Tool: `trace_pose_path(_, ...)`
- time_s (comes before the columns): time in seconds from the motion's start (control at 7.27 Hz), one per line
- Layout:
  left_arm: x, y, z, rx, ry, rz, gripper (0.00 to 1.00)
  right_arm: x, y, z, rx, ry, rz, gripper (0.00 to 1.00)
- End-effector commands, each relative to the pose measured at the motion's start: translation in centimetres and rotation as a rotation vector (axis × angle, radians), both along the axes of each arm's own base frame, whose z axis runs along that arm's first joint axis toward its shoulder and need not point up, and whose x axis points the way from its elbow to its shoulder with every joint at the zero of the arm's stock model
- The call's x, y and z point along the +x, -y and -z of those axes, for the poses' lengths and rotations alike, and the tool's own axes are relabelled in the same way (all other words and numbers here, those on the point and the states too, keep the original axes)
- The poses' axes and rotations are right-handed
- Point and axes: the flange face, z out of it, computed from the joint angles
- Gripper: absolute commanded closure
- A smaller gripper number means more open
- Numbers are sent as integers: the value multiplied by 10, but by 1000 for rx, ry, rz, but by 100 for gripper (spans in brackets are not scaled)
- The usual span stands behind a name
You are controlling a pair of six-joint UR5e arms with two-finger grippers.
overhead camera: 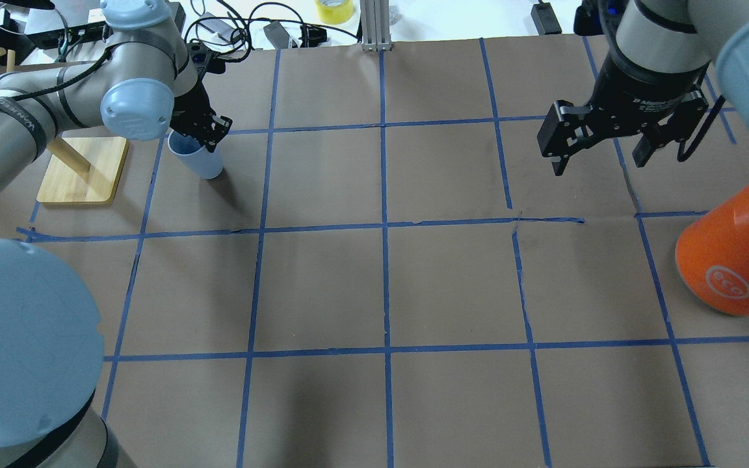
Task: Flip cup
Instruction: 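Rotate the cup upright with the left gripper and set it down, then open the left gripper and raise it away from the upright cup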
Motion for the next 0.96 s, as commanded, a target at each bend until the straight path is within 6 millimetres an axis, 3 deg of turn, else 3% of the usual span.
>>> trace_pose_path(0.0, -1, -3, -11, -14, -1, -3, 0, 10, 0, 2, -1, 4, -30, 0)
trace_pose_path(0.14, -2, -7, -26, -24, 2, -3, 0, 10, 2, 0, -6, 20, -25, 0)
trace_pose_path(0.28, -16, -21, -66, -26, 0, 14, 0, 10, 5, -3, -30, 39, -23, 0)
trace_pose_path(0.55, -30, -76, -155, -63, -64, 17, 3, 10, 8, -7, -70, 37, -26, 0)
trace_pose_path(0.83, -40, -130, -222, -125, -58, -19, 2, 1, 14, -10, -98, 36, -9, 0)
